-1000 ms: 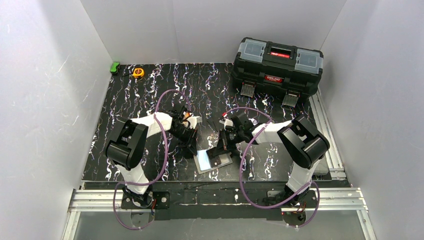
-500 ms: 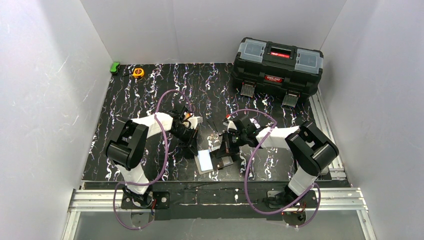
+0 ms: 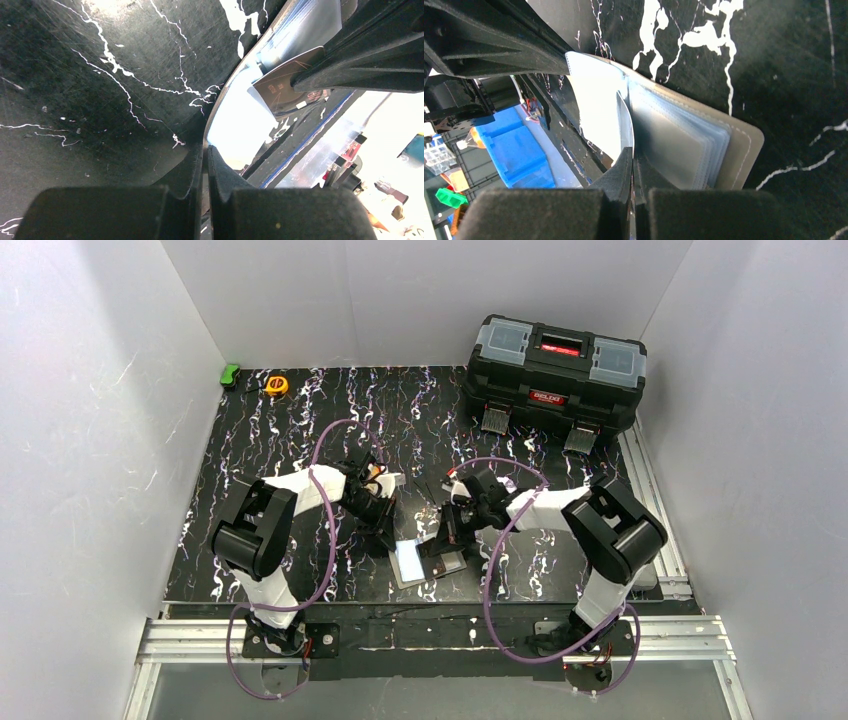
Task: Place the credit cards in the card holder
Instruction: Insert the credit card into the card holder.
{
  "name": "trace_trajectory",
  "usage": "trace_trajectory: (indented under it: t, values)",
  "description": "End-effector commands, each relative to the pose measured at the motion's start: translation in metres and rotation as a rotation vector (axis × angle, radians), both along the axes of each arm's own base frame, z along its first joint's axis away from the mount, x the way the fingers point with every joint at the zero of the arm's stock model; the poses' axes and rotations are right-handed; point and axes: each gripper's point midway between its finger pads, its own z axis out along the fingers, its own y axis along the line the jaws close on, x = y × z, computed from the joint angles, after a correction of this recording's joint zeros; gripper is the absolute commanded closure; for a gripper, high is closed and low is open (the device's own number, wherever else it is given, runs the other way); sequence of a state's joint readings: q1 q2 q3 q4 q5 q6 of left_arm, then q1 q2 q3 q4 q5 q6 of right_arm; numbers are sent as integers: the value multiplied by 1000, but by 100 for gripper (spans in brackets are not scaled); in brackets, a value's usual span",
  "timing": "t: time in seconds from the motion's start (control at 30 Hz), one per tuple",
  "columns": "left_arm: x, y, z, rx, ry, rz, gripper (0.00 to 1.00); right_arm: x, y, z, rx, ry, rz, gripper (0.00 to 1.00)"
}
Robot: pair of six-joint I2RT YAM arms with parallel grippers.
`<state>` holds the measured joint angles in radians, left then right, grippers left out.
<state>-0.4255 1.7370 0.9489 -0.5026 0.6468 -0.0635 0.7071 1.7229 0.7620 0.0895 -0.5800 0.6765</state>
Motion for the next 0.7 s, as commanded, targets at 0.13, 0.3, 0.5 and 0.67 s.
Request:
trace_trajectory:
  t: [0.13, 0.3, 0.5, 0.67]
  values:
    - [5, -5, 16, -39, -29, -5, 100, 12, -12, -31, -119, -3, 3, 99]
    - [3, -5, 16, -46, -26, -9, 100, 20, -18, -32, -137, -13, -14, 99]
    - [2, -6, 16, -49, -22, -10, 100, 33, -18, -32, -152, -54, -40, 99]
    - [2, -6, 16, -50, -20, -11, 100, 38, -12, -30, -113, -72, -59, 99]
